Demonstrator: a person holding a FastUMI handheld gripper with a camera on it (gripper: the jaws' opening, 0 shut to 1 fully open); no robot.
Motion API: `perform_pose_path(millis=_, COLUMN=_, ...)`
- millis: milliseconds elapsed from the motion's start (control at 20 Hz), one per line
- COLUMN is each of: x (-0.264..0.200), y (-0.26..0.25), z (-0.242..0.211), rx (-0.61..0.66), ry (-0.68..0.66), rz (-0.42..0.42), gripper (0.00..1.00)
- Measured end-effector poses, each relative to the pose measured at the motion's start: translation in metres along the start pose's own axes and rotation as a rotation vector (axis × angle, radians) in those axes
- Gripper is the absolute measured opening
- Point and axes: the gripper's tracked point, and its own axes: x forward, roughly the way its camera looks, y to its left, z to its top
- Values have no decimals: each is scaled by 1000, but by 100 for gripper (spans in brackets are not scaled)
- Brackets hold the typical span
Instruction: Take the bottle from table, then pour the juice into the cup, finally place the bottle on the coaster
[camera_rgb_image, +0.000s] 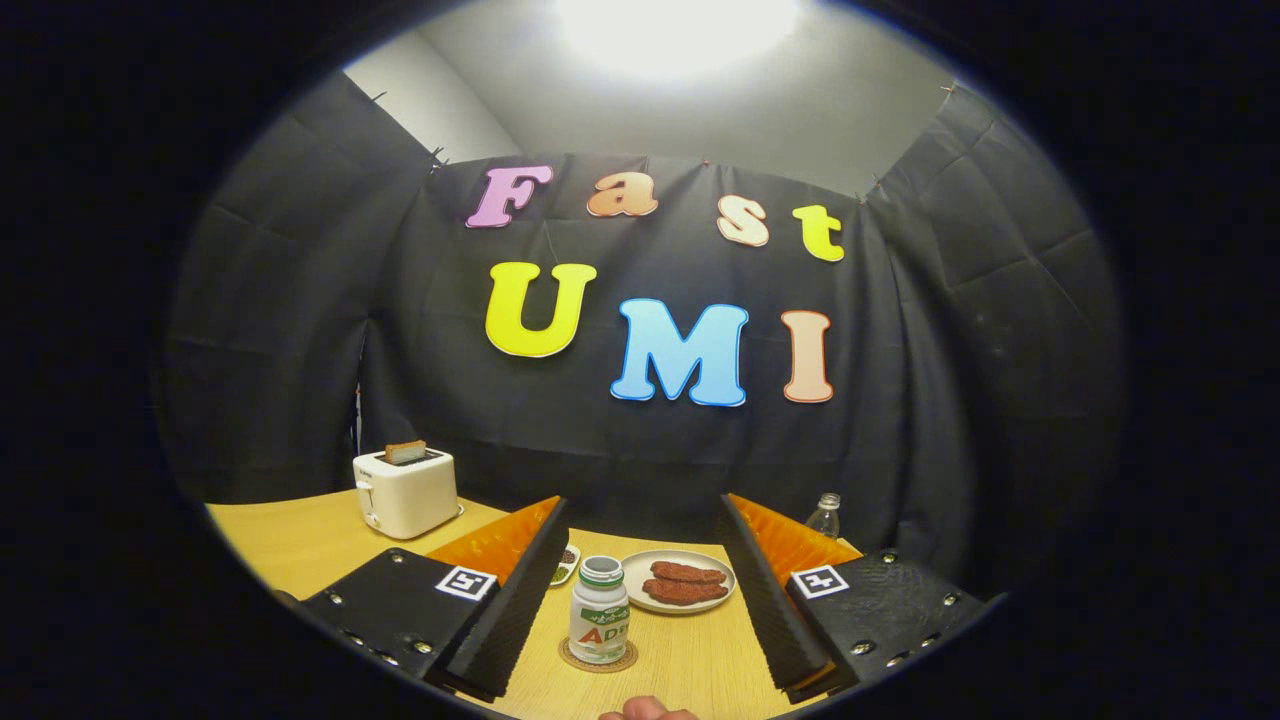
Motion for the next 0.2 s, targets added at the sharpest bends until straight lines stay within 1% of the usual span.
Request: perform_pose_path(millis=200, x=-9, y=-4, z=5, rx=8, ry=-15, rz=-2, gripper=92)
